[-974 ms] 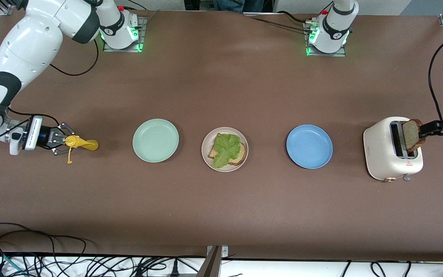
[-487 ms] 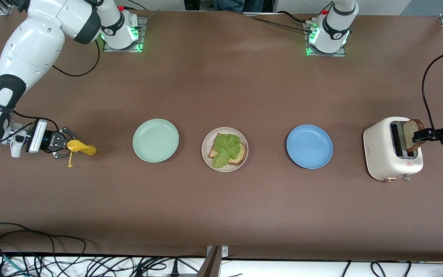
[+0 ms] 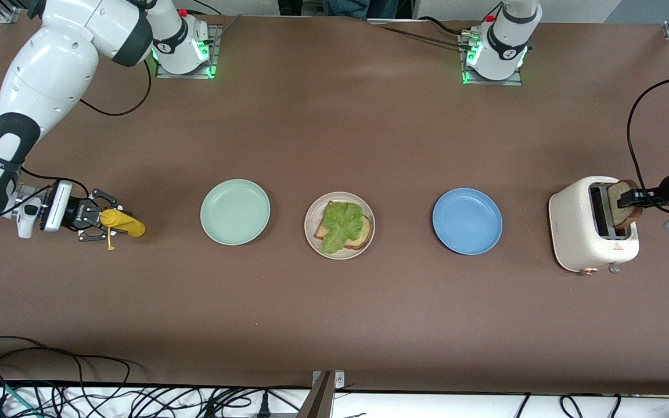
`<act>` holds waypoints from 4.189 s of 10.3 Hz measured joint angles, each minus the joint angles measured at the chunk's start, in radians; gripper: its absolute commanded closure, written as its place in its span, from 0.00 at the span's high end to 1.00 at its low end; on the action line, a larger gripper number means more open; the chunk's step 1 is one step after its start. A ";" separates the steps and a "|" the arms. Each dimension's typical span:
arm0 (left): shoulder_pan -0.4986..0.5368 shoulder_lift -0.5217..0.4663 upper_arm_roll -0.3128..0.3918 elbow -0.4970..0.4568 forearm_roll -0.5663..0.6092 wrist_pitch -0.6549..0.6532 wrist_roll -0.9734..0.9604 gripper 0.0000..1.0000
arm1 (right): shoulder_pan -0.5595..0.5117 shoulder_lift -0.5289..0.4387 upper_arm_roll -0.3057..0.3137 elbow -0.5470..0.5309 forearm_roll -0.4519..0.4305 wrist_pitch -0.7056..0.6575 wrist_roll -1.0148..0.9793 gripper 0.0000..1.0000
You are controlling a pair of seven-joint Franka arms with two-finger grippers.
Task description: Make sandwich on beige plate with both arms
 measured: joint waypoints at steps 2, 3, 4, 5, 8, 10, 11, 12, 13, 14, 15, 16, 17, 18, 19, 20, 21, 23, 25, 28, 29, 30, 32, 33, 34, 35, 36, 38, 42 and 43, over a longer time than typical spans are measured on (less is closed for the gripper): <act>0.000 -0.008 -0.008 0.001 0.000 -0.023 -0.031 0.00 | -0.007 0.000 0.000 0.000 0.000 0.000 0.008 1.00; -0.001 -0.011 -0.015 0.003 0.000 -0.039 -0.045 0.00 | -0.020 0.000 -0.001 0.000 -0.001 0.000 0.013 1.00; -0.001 -0.018 -0.022 0.008 0.000 -0.054 -0.052 0.00 | -0.037 0.000 -0.004 0.001 -0.015 0.000 0.023 1.00; -0.001 -0.033 -0.030 0.012 0.000 -0.071 -0.055 0.00 | -0.060 -0.001 -0.011 0.012 -0.048 0.000 0.031 1.00; -0.004 -0.106 -0.083 0.044 0.007 -0.189 -0.057 0.00 | -0.165 -0.009 -0.035 0.197 -0.176 -0.006 0.191 1.00; -0.008 -0.152 -0.146 0.130 0.010 -0.339 -0.073 0.00 | -0.180 -0.017 -0.105 0.355 -0.224 -0.069 0.439 1.00; -0.008 -0.163 -0.180 0.168 0.010 -0.402 -0.077 0.00 | -0.166 -0.019 -0.163 0.406 -0.227 -0.114 0.573 0.99; -0.009 -0.165 -0.220 0.192 0.010 -0.436 -0.081 0.00 | -0.141 -0.021 -0.225 0.442 -0.228 -0.155 0.702 1.00; -0.011 -0.164 -0.256 0.206 0.010 -0.443 -0.087 0.00 | -0.103 -0.023 -0.289 0.465 -0.228 -0.186 0.831 1.00; -0.012 -0.163 -0.291 0.215 0.010 -0.444 -0.096 0.00 | -0.052 -0.027 -0.351 0.473 -0.229 -0.208 0.956 1.00; -0.014 -0.161 -0.332 0.218 0.009 -0.444 -0.128 0.00 | 0.014 -0.030 -0.419 0.475 -0.230 -0.224 1.092 1.00; -0.020 -0.158 -0.373 0.219 0.007 -0.444 -0.184 0.00 | 0.081 -0.031 -0.480 0.477 -0.237 -0.229 1.225 1.00; -0.039 -0.152 -0.400 0.220 0.000 -0.444 -0.240 0.00 | 0.151 -0.032 -0.539 0.478 -0.260 -0.230 1.355 1.00; -0.069 -0.139 -0.409 0.225 -0.019 -0.443 -0.282 0.00 | 0.215 -0.032 -0.590 0.478 -0.297 -0.231 1.461 1.00; -0.088 -0.120 -0.409 0.234 -0.068 -0.441 -0.312 0.00 | 0.274 -0.032 -0.635 0.479 -0.339 -0.231 1.544 1.00; -0.096 -0.099 -0.409 0.242 -0.129 -0.436 -0.331 0.00 | 0.326 -0.032 -0.668 0.479 -0.386 -0.230 1.602 1.00; -0.098 -0.077 -0.409 0.246 -0.187 -0.423 -0.349 0.00 | 0.372 -0.032 -0.688 0.479 -0.425 -0.222 1.638 1.00; -0.112 -0.014 -0.408 0.247 -0.301 -0.375 -0.384 0.00 | 0.419 -0.031 -0.697 0.479 -0.451 -0.201 1.667 1.00; -0.157 0.063 -0.408 0.247 -0.417 -0.272 -0.396 0.00 | 0.416 -0.030 -0.698 0.475 -0.452 -0.197 1.667 1.00; -0.243 0.200 -0.409 0.248 -0.571 -0.086 -0.399 0.00 | 0.412 -0.029 -0.694 0.473 -0.452 -0.190 1.678 1.00; -0.271 0.253 -0.409 0.250 -0.594 -0.040 -0.395 0.00 | 0.408 -0.031 -0.681 0.474 -0.452 -0.184 1.700 1.00; -0.301 0.302 -0.409 0.263 -0.623 -0.002 -0.394 0.00 | 0.400 -0.045 -0.647 0.481 -0.471 -0.173 1.730 1.00; -0.357 0.386 -0.409 0.321 -0.689 0.026 -0.391 0.00 | 0.354 -0.145 -0.464 0.524 -0.628 -0.112 1.806 1.00; -0.379 0.416 -0.409 0.342 -0.692 0.061 -0.381 0.00 | 0.312 -0.215 -0.336 0.551 -0.728 -0.084 1.858 1.00; -0.399 0.444 -0.409 0.351 -0.707 0.123 -0.346 0.00 | 0.263 -0.285 -0.208 0.576 -0.821 -0.061 1.907 1.00; -0.412 0.477 -0.409 0.353 -0.755 0.181 -0.273 0.00 | 0.214 -0.350 -0.084 0.591 -0.910 -0.039 1.949 1.00; -0.416 0.512 -0.408 0.353 -0.829 0.207 -0.169 0.00 | 0.160 -0.416 0.051 0.599 -1.009 -0.012 1.991 1.00; -0.422 0.557 -0.408 0.353 -0.977 0.210 -0.010 0.00 | 0.049 -0.521 0.308 0.603 -1.182 0.033 2.070 1.00; -0.435 0.570 -0.406 0.314 -1.001 0.210 0.070 0.09 | -0.283 -0.621 0.759 0.578 -1.384 0.080 2.132 1.00; -0.431 0.573 -0.403 0.291 -1.004 0.210 0.115 0.60 | -0.357 -0.649 0.854 0.548 -1.433 0.095 2.145 1.00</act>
